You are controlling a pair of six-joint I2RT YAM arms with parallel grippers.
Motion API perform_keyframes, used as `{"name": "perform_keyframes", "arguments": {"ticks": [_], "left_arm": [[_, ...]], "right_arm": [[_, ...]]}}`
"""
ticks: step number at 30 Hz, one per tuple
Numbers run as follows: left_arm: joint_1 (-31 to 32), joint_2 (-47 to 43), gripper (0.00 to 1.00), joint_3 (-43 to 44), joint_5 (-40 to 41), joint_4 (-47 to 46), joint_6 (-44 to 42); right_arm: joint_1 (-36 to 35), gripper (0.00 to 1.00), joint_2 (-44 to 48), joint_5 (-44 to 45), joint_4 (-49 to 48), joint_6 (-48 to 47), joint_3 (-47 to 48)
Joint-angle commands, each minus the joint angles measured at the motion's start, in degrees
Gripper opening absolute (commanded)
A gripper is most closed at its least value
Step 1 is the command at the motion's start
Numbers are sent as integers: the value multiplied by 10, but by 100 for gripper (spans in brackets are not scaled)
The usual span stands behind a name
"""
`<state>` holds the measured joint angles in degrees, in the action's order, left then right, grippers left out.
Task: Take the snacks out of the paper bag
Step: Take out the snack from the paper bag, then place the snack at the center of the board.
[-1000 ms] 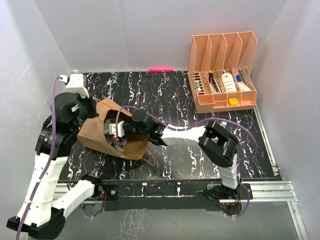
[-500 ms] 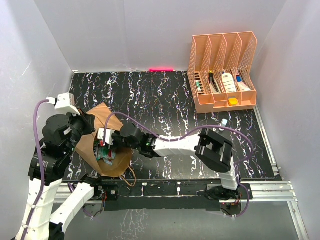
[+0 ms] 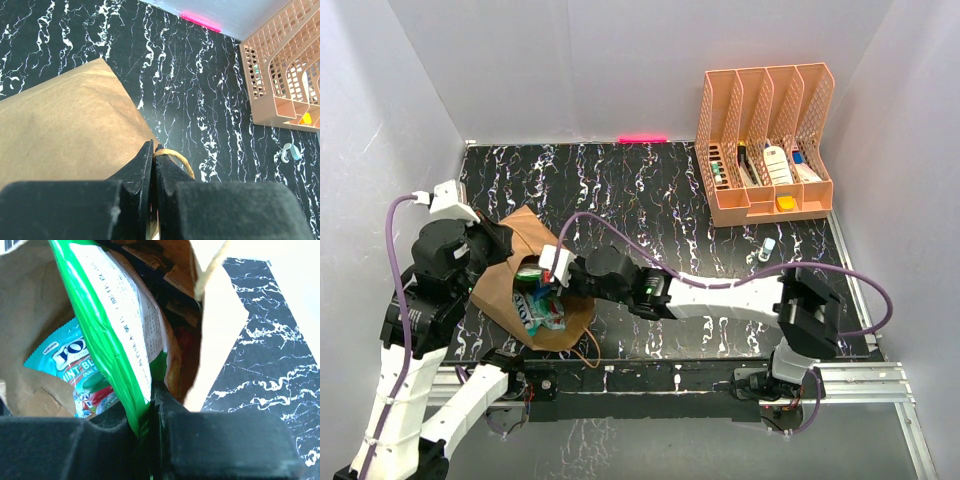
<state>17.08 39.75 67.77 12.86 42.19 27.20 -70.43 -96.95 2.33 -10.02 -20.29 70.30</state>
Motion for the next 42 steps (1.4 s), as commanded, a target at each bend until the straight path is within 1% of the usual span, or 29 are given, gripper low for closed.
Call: {"name": "perform_keyframes", "arguments": {"ticks": [1,7,11,15,18,23,25,28,32,35,38,40,42], "left_arm": [[1,12,0,33,13,-7,17],[1,18,0,44,12,-7,28],[1,32,0,67,30,7,41],[1,41,0,82,34,4,41],[1,42,0,85,42,-4,29],[1,45,0,87,60,-9,11],[1,44,0,84,63,-11,8],[1,42,0,78,63,-15,5],[1,40,0,72,70,-14,2],[1,35,0,68,75,-10,0],[1,24,0,59,84,-9,0],[1,18,0,52,90,-9,-1],[1,15,0,50,94,-10,-4]], "right_arm": [[-3,7,76,33,-37,42,-9],[-3,7,110,62,-32,62,-29],[-3,7,119,69,-8,59,-11],[-3,7,154,62,19,59,-4],[-3,7,191,36,60,60,-6],[-3,7,262,-33,166,65,1],[-3,7,291,-42,204,80,5],[-3,7,330,-30,248,124,14],[-3,7,366,13,333,179,38],[-3,7,394,73,397,215,50],[-3,7,428,171,436,257,44],[-3,7,452,226,435,259,26],[-3,7,465,310,427,258,0]]}}
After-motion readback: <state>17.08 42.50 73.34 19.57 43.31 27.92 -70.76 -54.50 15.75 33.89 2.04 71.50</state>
